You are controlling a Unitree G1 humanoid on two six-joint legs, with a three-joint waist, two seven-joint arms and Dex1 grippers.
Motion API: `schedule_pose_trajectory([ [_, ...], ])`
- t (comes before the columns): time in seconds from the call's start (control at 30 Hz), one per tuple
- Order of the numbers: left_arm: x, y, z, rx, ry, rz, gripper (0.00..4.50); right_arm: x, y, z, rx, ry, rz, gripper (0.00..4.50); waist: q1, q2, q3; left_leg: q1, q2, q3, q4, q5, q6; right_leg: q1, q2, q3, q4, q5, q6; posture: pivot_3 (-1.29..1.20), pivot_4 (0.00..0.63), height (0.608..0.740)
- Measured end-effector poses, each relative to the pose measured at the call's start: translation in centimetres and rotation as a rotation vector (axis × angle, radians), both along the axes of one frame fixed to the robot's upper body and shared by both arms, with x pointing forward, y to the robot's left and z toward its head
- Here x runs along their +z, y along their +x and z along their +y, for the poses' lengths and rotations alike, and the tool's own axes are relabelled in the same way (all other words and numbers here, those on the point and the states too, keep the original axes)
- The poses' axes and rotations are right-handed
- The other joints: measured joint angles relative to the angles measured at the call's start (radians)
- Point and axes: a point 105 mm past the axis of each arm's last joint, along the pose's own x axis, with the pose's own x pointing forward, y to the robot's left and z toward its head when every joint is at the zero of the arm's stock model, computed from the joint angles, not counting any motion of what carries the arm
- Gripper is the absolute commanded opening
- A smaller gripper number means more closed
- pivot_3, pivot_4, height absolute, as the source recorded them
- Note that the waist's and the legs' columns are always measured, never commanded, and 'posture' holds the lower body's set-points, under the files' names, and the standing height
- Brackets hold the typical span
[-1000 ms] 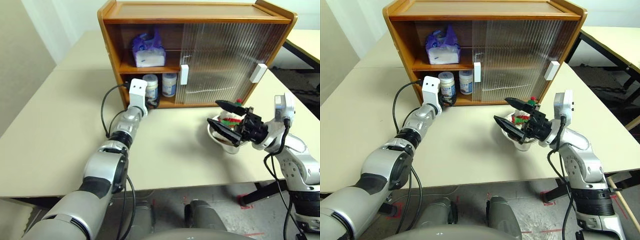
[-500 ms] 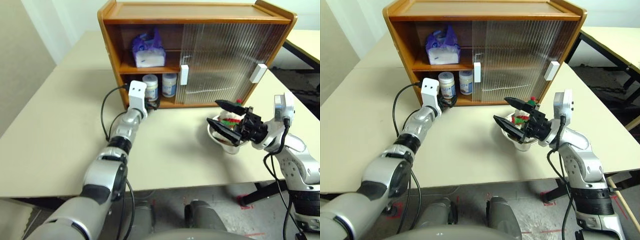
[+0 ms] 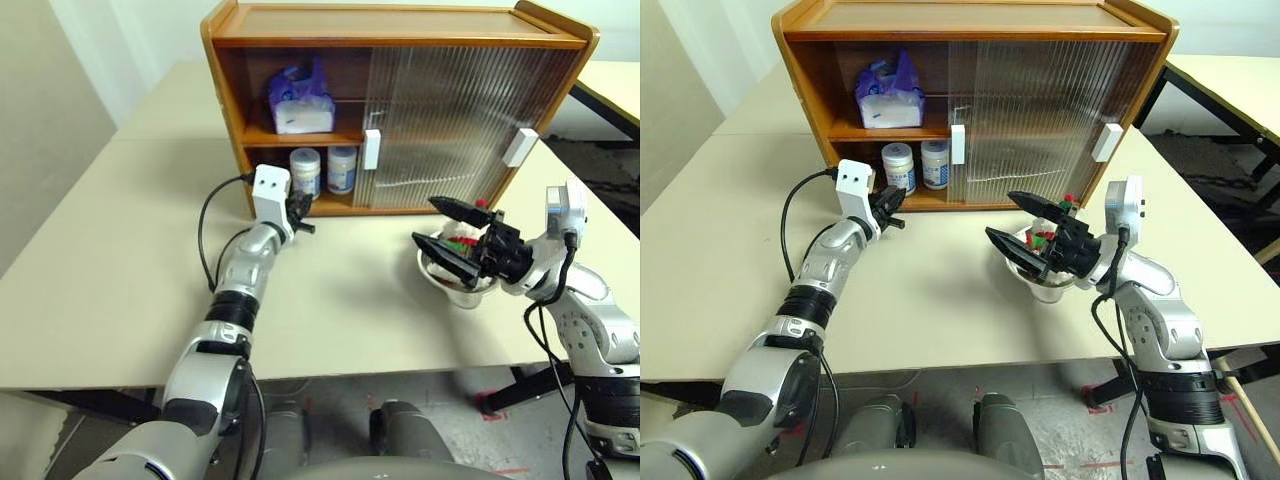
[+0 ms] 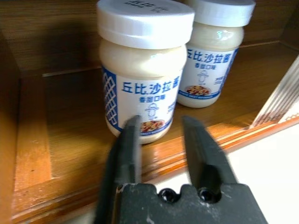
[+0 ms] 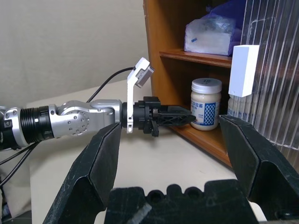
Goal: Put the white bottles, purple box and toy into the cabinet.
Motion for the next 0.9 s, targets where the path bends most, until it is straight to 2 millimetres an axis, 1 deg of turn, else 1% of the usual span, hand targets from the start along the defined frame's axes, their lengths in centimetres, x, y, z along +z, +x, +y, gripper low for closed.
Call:
schedule_pose_trajectory([
  [0.03,0.0,0.0,-0.2,-0.005,-0.001,0.000,0.05,-0.2,0.0,0.1,0.002,-0.001,0.005,4.50,0.000,0.000,0.000,0.000,0.000,0.000,0.000,0.000,0.000,0.000,0.000,0.000,0.000,0.000,0.000,0.03,0.000,0.740],
  [0.33,0.3,-0.1,-0.5,-0.018,0.003,-0.007,0.05,-0.4,0.0,0.1,0.007,-0.003,0.005,4.50,-0.003,0.000,0.000,0.000,0.000,0.000,0.000,0.000,0.000,0.000,0.000,0.000,0.000,0.000,0.000,0.03,0.000,0.740],
  [0.57,-0.2,0.5,0.4,0.004,0.015,0.016,0.05,-0.4,0.0,0.0,0.006,-0.003,0.007,4.50,-0.003,0.000,0.000,0.000,0.000,0.000,0.000,0.000,0.000,0.000,0.000,0.000,0.000,0.000,0.000,0.02,0.000,0.740],
  [0.67,0.0,1.0,0.8,0.013,0.022,0.013,0.05,-0.4,0.0,0.0,0.005,-0.004,0.007,4.50,-0.003,0.000,0.000,0.000,0.000,0.000,0.000,0.000,0.000,0.000,0.000,0.000,0.000,0.000,0.000,0.02,0.000,0.740],
  [0.8,0.6,1.6,0.2,-0.006,0.023,-0.002,0.05,-0.4,0.0,0.0,0.005,-0.007,0.006,4.50,-0.004,0.000,0.000,0.000,0.000,0.000,0.000,0.000,0.000,0.000,0.000,0.000,0.000,0.000,0.000,0.01,0.000,0.740],
  [0.9,0.7,1.6,0.0,-0.016,0.021,-0.009,0.05,-0.4,0.0,-0.1,0.004,-0.008,0.007,4.50,-0.005,0.000,0.000,0.000,0.000,0.000,0.000,0.000,0.000,0.000,0.000,0.000,0.000,0.000,0.000,0.00,0.000,0.740],
])
